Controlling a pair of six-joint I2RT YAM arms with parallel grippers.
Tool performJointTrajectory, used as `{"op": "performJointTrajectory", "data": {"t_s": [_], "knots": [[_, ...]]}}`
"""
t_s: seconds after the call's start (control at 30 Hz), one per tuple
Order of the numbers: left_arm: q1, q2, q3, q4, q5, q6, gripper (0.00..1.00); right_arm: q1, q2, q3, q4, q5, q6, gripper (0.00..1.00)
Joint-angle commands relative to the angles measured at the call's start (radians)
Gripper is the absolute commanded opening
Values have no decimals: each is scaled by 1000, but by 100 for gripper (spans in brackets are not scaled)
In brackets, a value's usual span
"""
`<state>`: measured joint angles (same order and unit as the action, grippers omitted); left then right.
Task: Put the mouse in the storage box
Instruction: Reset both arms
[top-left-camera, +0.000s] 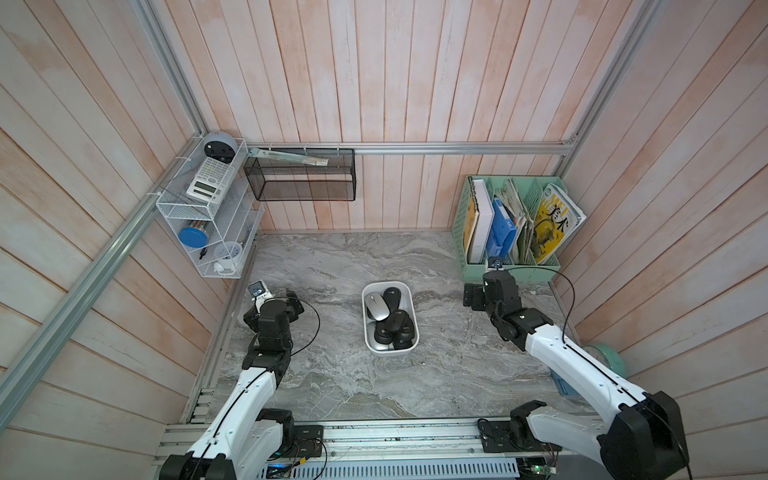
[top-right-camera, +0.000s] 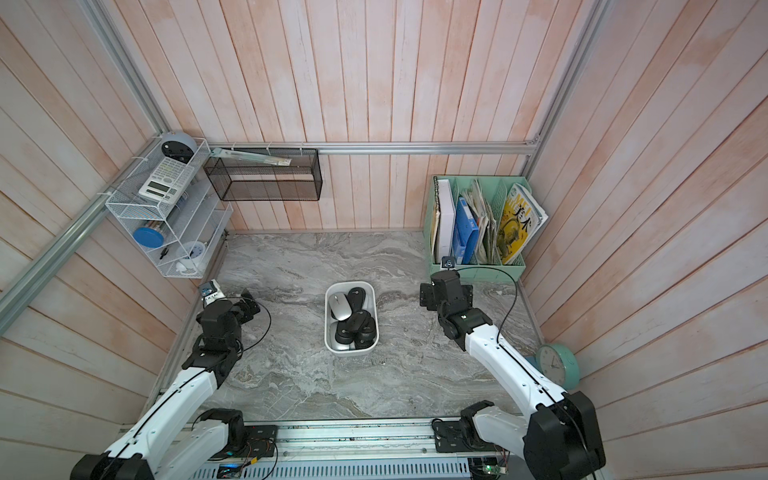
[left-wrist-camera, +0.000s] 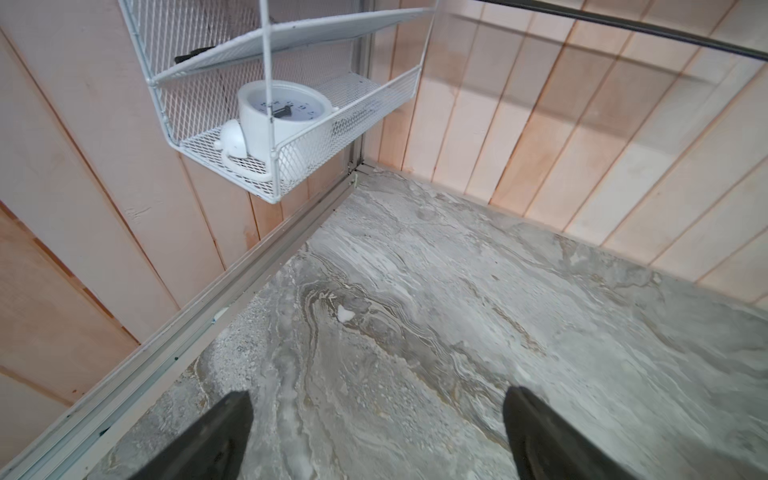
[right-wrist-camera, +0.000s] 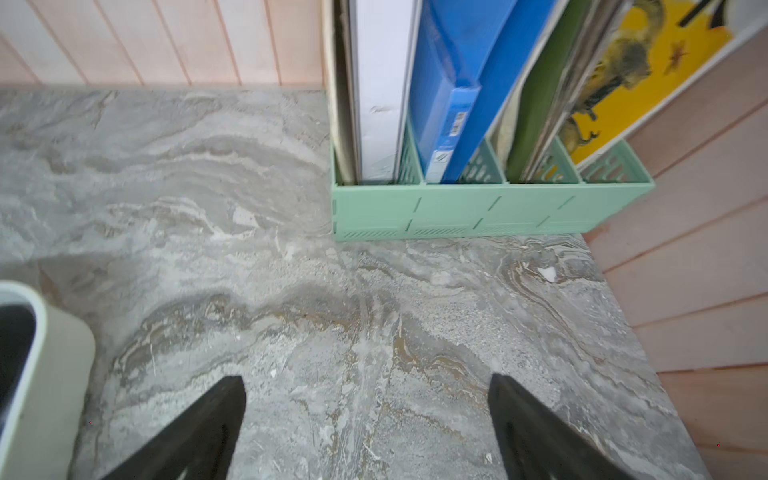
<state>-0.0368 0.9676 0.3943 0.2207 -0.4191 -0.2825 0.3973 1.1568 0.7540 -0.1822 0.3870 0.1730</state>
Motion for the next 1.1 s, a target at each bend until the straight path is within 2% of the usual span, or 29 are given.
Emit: {"op": "performJointTrajectory", "data": {"t_s": [0.0, 0.03, 0.1, 0.13, 0.17, 0.33, 0.37, 0.43, 0.5, 0.6, 0.73, 0.8, 0.9, 0.97, 1.03, 1.07], "knots": [[37, 146, -21, 326, 102, 115, 100, -2, 2, -17, 102, -95, -134, 98], [38, 211, -21, 368, 101, 172, 100, -3, 6, -16, 104, -88, -140, 98], [52, 317, -38, 468, 77, 144, 100, -4, 6, -20, 108, -66, -149, 98], [65, 366, -56, 533, 70, 80, 100, -5, 3, -27, 119, -58, -156, 98], [71, 411, -77, 636, 76, 96, 100, -8, 1, -39, 134, -52, -166, 98], [69, 601, -132, 934, 118, 115, 100, -31, 17, -140, 312, -38, -228, 98], [69, 615, -131, 944, 119, 122, 100, -35, 29, -159, 345, -32, -247, 98], [66, 558, -88, 773, 119, 115, 100, -49, 76, -196, 431, -4, -283, 98], [64, 599, -83, 839, 128, 130, 100, -66, 127, -240, 560, 3, -278, 98], [62, 584, -74, 794, 125, 128, 100, -104, 231, -302, 794, 30, -260, 98], [58, 591, -66, 791, 118, 130, 100, -134, 336, -303, 923, -6, -353, 98], [55, 588, -64, 778, 124, 130, 100, -163, 333, -321, 957, 4, -311, 98], [56, 589, -53, 764, 178, 165, 100, -234, 317, -395, 1062, -55, -241, 98], [54, 589, -39, 735, 231, 187, 100, -279, 357, -445, 1160, -54, -172, 98], [52, 590, -21, 707, 275, 204, 100, -307, 432, -458, 1307, -99, -168, 98], [52, 590, -15, 695, 284, 208, 100, -306, 418, -438, 1250, -101, -168, 98]]}}
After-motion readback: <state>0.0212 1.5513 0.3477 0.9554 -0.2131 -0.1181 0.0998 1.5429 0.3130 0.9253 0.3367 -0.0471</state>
